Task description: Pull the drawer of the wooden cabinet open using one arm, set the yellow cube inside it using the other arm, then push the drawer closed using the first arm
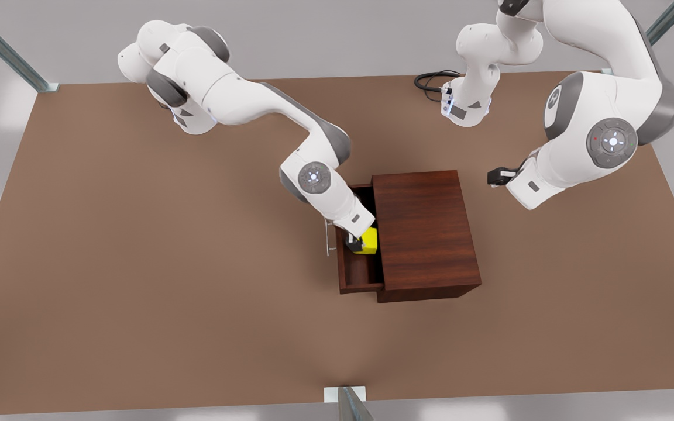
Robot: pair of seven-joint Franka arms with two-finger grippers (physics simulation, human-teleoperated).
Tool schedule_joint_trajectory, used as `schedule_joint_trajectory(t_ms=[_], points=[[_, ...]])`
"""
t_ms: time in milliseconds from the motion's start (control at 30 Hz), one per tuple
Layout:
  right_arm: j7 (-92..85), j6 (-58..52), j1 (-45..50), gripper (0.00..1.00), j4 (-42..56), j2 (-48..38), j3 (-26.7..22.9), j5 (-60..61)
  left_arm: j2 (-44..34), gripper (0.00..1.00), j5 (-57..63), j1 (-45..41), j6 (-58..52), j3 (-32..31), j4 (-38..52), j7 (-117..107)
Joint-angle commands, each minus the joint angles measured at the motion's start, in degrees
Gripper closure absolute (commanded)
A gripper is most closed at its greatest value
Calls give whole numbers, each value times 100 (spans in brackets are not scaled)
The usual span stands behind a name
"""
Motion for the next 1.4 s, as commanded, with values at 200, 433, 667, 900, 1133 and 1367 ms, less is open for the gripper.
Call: schedule_joint_trajectory(t_ms=[200,433,667,900,1133,1367], points=[[3253,-5464,-1122,0,454,-1660,-2857,-681,1008,79,-699,-2034,690,-484,635,-8683],[5155,-4251,-2572,0,-1375,-2978,-1460,-839,2643,79,-233,-3485,4908,-537,1268,-15724],[5199,-3776,-2590,0,-1295,-2882,-1468,-777,3285,79,224,-3503,5560,-265,1224,-18731],[5111,-3926,-2660,0,-1313,-3119,-1591,-804,3830,79,593,-3608,5938,-352,1242,-17757],[5111,-3882,-2713,0,-1313,-3049,-1591,-778,4138,79,532,-3310,5595,-643,1435,-16358],[5111,-3838,-2722,0,-1304,-2996,-1591,-778,4147,79,470,-2879,4945,-1021,1269,-15260]])
